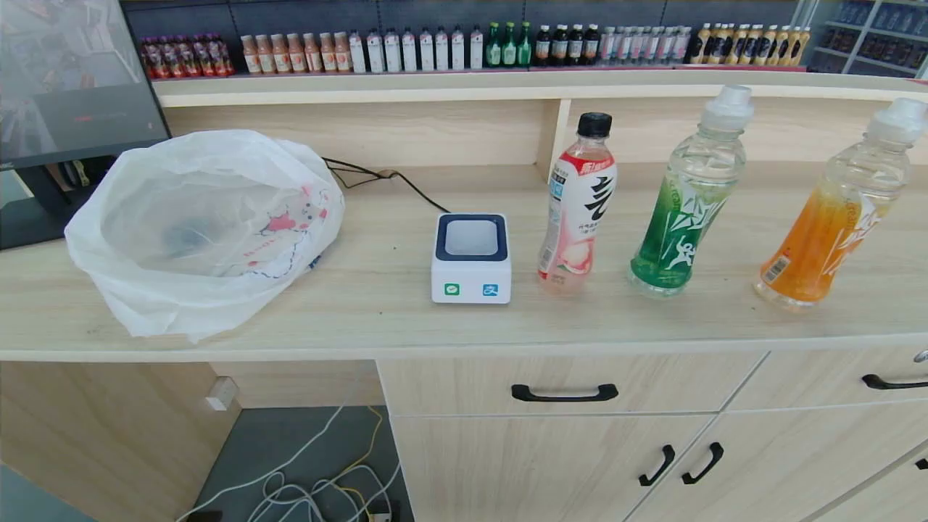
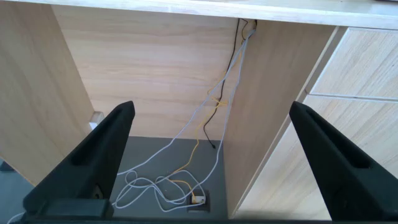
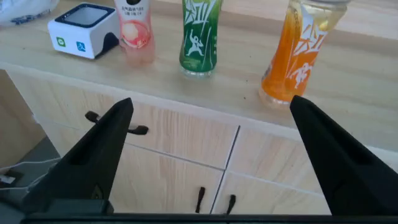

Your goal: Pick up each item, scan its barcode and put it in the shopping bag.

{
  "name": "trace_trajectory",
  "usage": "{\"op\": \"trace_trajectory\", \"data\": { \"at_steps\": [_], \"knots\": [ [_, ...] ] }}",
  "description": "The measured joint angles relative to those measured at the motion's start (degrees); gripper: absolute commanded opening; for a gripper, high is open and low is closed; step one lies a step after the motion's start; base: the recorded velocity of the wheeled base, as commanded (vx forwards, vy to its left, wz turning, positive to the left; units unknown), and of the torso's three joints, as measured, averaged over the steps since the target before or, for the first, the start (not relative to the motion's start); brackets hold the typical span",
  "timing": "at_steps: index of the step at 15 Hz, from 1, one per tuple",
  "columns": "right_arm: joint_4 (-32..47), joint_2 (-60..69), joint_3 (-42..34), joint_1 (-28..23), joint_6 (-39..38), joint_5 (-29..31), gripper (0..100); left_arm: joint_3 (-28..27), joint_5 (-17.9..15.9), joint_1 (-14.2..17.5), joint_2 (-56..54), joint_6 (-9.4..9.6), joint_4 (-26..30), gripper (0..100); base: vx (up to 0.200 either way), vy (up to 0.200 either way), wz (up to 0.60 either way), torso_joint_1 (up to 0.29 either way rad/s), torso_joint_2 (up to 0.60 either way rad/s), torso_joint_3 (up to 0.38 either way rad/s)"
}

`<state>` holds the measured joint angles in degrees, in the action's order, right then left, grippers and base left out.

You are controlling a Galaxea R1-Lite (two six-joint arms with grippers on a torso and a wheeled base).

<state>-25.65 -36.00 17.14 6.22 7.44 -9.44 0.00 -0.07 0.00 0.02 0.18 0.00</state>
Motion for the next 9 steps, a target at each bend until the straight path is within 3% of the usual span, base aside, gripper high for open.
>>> {"op": "trace_trajectory", "data": {
  "at_steps": [4, 9],
  "knots": [
    [-27.39, -15.96, -4.16, 8.8, -0.79, 0.02, 100, 0.0, -0.02, 0.0, 0.0, 0.0, 0.0, 100, 0.0, 0.0, 0.0, 0.0, 0.0, 0.0],
    [-45.79, -30.6, -5.02, 12.74, -1.96, 2.27, 100, 0.0, 0.02, 0.0, 0.0, -0.02, 0.0, 100, 0.0, 0.0, 0.0, 0.0, 0.0, 0.0]
  ]
}}
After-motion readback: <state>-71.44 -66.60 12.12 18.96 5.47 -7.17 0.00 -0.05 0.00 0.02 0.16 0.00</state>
